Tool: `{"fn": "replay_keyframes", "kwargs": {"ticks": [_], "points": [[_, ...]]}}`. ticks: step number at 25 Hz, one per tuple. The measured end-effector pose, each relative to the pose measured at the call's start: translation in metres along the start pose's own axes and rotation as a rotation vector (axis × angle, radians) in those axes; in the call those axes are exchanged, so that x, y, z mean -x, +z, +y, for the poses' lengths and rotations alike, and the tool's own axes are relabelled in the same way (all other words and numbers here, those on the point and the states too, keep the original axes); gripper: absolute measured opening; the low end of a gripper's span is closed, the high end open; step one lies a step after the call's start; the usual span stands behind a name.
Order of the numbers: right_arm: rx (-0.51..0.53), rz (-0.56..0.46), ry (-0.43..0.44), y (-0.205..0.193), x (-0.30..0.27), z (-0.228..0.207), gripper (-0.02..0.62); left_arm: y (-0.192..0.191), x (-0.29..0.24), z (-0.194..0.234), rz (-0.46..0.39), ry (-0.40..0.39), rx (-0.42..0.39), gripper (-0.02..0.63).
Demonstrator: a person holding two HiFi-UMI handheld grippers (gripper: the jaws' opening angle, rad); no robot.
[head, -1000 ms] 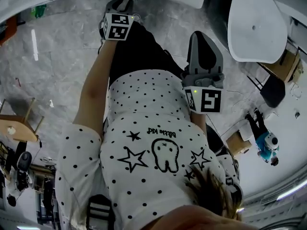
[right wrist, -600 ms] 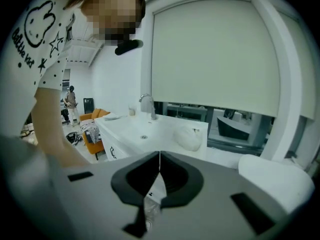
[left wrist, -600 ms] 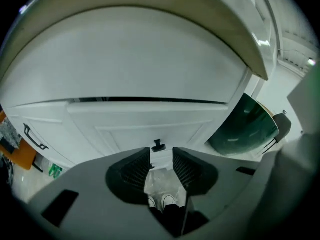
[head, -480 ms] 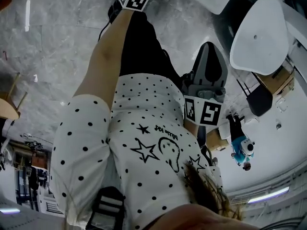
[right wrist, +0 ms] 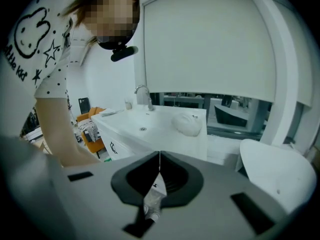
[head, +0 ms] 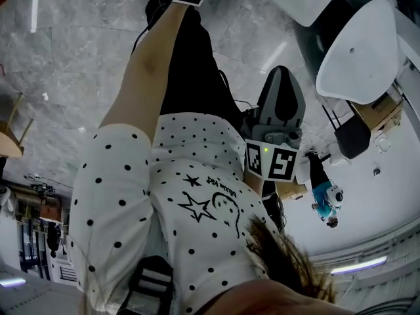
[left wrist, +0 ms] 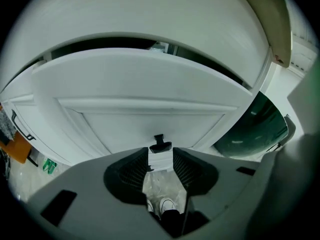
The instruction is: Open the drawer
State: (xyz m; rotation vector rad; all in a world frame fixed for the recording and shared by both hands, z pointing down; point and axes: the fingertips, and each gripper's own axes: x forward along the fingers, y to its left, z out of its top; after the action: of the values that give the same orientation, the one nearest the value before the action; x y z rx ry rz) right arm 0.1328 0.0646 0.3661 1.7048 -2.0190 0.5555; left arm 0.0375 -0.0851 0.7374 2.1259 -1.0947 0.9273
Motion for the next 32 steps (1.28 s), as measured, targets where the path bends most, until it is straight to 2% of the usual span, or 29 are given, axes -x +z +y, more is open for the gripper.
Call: {"fn": "replay_keyframes", "kwargs": {"ticks": [12,16,32], "points": [[-0.046,0.021,-0.027,-0.014,-0.003,-0.007,0.014,0.004,-0.017,0.001,0.004,0.009,0.026,0.144],[-0.052,0.024,-0.032,-0.015,-0.004,-0.01,0.014,0.004,-0.017,0.0,0.002,-0.006,0.004,0.144],[-0.04,0.028,0.018,-0.018,-0.009,-0.001,0.014,-0.011,-0.007,0.0,0.016,0.006,0.04,0.143]]}}
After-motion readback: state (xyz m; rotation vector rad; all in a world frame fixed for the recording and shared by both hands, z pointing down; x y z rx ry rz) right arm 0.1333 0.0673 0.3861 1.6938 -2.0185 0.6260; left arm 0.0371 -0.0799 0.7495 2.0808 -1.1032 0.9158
